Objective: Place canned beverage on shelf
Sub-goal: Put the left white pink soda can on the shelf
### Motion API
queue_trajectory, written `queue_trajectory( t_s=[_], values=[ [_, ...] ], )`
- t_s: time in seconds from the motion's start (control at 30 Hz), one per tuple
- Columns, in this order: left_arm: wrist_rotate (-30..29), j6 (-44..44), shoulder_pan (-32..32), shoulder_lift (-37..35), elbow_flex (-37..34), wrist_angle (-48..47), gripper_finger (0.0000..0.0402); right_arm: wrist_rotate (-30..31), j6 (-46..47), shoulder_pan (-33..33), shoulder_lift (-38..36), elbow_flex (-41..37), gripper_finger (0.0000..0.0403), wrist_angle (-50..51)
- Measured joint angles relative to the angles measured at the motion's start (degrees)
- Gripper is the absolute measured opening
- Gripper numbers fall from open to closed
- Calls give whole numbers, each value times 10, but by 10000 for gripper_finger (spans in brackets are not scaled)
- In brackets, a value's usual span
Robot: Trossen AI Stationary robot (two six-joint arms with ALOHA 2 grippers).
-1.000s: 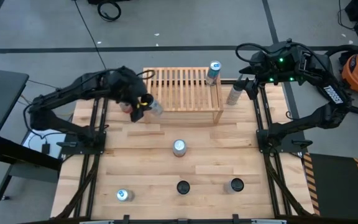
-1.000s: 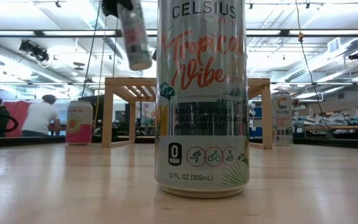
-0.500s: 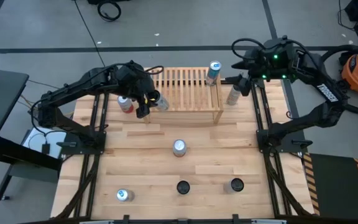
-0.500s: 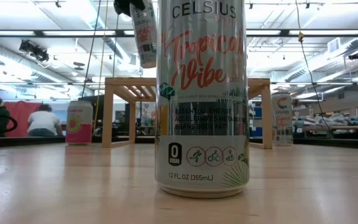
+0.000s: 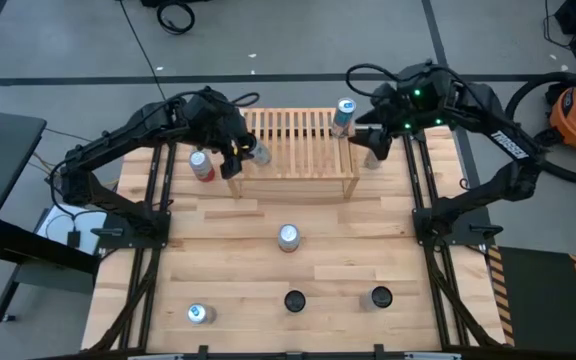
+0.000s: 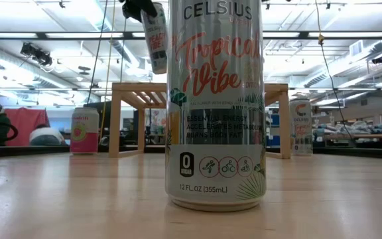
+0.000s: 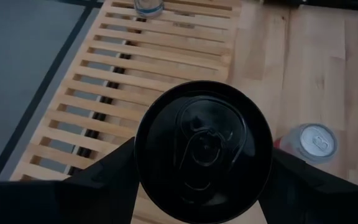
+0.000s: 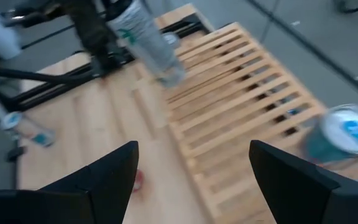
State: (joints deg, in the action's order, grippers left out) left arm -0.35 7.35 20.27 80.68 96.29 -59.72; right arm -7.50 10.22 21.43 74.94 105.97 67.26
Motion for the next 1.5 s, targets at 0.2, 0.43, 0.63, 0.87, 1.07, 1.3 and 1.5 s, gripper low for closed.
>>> queue_trajectory(
  t_s=[0.2,0.43,0.63,0.87,1.07,1.3,1.5],
  values=[
    [3,-1,5,0,0,0,260,-69,-14,-3,18,0,316,-3],
    [3,-3,5,0,0,0,260,18,-89,-64,40,0,316,-44],
    [2,-7,5,0,0,-1,260,86,-90,-125,56,0,316,-67],
    [3,-7,5,0,0,-2,260,182,-37,-179,85,0,316,-86],
    [3,-7,4,0,0,-2,260,183,-14,-183,109,0,317,-100],
    [8,-7,4,0,0,-1,260,159,-58,-189,139,0,341,-107],
    [9,-7,5,0,0,-1,260,154,-74,-199,155,0,382,-111]
  ],
)
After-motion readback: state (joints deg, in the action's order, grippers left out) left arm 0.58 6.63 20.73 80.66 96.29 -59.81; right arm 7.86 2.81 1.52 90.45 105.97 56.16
